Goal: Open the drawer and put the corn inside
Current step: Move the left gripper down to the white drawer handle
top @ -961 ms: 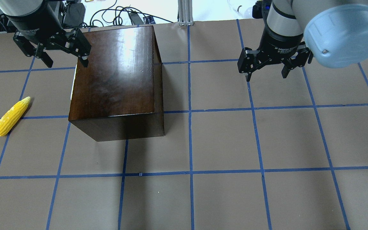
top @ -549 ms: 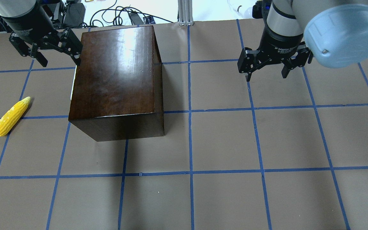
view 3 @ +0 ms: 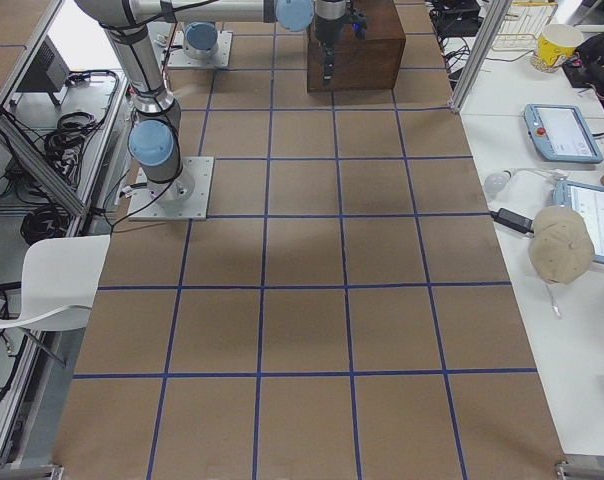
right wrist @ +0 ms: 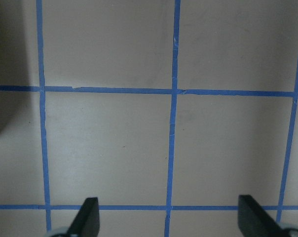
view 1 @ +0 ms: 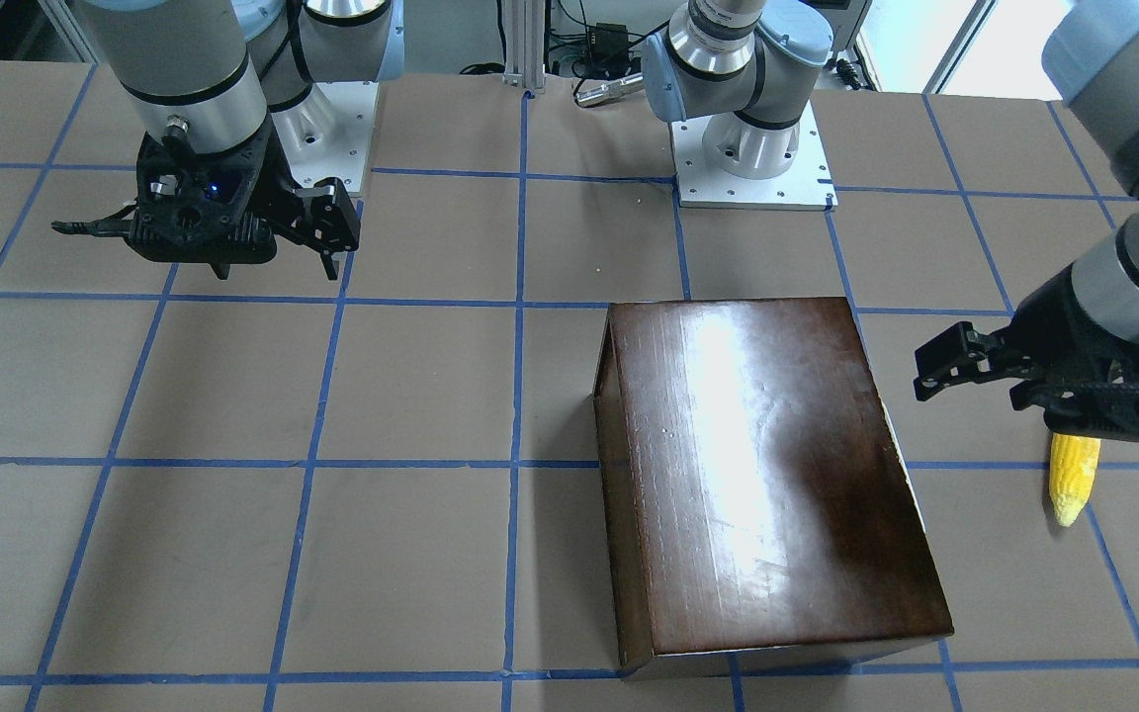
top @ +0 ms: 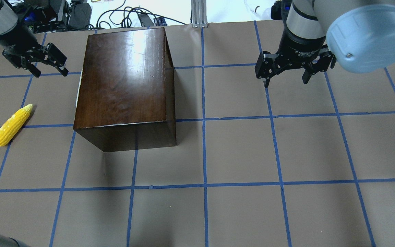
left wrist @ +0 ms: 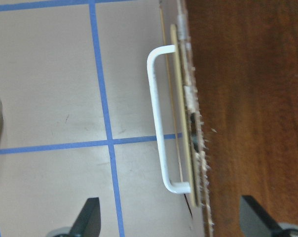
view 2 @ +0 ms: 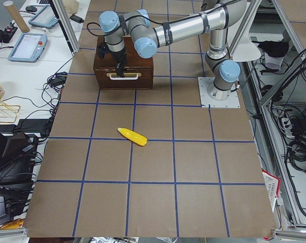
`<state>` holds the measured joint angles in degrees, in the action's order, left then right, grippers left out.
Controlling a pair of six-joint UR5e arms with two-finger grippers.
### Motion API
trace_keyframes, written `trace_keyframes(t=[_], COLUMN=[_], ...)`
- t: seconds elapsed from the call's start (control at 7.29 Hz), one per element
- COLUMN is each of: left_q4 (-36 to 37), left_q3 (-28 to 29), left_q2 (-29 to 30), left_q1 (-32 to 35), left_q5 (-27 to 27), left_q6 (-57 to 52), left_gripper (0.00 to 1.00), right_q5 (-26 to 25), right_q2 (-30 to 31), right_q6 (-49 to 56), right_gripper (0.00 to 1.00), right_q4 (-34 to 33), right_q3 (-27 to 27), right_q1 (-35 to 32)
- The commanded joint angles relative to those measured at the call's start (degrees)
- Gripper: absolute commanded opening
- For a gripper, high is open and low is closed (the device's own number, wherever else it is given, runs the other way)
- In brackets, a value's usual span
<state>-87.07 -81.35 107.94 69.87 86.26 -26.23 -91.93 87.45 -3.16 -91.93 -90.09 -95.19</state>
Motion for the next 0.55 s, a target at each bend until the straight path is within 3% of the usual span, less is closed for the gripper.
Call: trace_keyframes(t=[0.0,0.41], left_q4=[1.28,1.46], left_q3=[-0.21,-1.17], left_q2=[2.62,4.38], left_q1=[-0.87,-3.59], left_q5=[-0.65,-7.06], left_q6=[-3.21,-3.66], left_gripper=[1.00,1.00], right_q5=[0.00,0.00], right_q2=[0.00,0.00], right_q6=[0.00,0.00], right_gripper=[1.00,1.00], right_q4=[0.00,0.00], right_q3=[0.00,0.00], right_q1=[0.00,0.00])
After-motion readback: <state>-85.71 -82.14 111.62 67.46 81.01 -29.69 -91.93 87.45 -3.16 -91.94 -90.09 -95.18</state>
